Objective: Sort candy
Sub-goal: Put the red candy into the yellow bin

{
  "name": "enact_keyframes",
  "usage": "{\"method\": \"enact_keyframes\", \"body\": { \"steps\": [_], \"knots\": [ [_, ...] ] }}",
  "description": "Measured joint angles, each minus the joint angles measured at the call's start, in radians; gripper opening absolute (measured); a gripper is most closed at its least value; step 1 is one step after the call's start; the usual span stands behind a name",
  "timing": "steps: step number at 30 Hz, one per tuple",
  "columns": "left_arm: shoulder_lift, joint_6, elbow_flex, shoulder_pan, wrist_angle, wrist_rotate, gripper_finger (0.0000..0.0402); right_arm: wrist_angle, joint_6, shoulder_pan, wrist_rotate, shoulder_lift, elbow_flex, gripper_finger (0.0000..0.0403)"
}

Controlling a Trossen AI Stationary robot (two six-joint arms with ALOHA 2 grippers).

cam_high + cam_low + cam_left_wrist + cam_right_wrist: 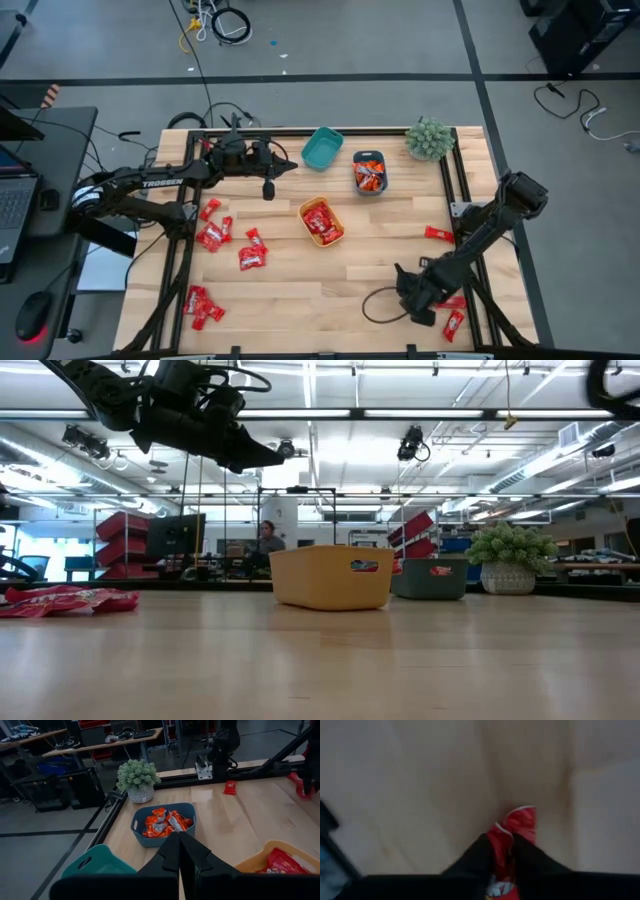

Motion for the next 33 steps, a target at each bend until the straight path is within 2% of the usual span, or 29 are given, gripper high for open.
{"method": "enact_keyframes", "body": {
  "steps": [1, 3, 8, 12, 16, 21, 26, 33],
  "knots": [
    [0.000, 0.000, 0.000, 0.000, 0.002, 0.000, 0.0000, -0.006, -0.026, -0.018, 0.029, -0.011, 0.000, 0.0026],
    [0.000, 0.000, 0.000, 0.000, 0.009, 0.000, 0.0000, -0.010, -0.092, -0.057, 0.103, -0.035, 0.000, 0.0016],
    [0.000, 0.000, 0.000, 0.000, 0.028, 0.000, 0.0000, -0.017, -0.324, -0.217, 0.276, -0.100, 0.000, 0.0048],
    [0.000, 0.007, 0.000, 0.000, 0.037, 0.001, 0.0000, 0.098, -0.570, -0.386, 0.391, -0.144, 0.000, 0.0034],
    [0.000, 0.007, 0.000, 0.000, 0.038, 0.001, 0.0000, 0.348, -0.806, -0.534, 0.393, -0.163, 0.001, 0.0011],
    [0.000, 0.008, 0.000, 0.000, 0.037, 0.002, 0.0000, 0.569, -0.983, -0.653, 0.325, -0.149, 0.001, 0.0022],
    [0.000, 0.008, 0.000, 0.000, 0.037, 0.006, 0.0000, 0.711, -1.034, -0.714, 0.308, -0.082, 0.005, 0.0021],
    [0.000, 0.007, 0.000, 0.000, 0.028, 0.005, 0.0000, 0.731, -1.007, -0.742, 0.305, 0.062, 0.102, 0.0022]
  ]
}}
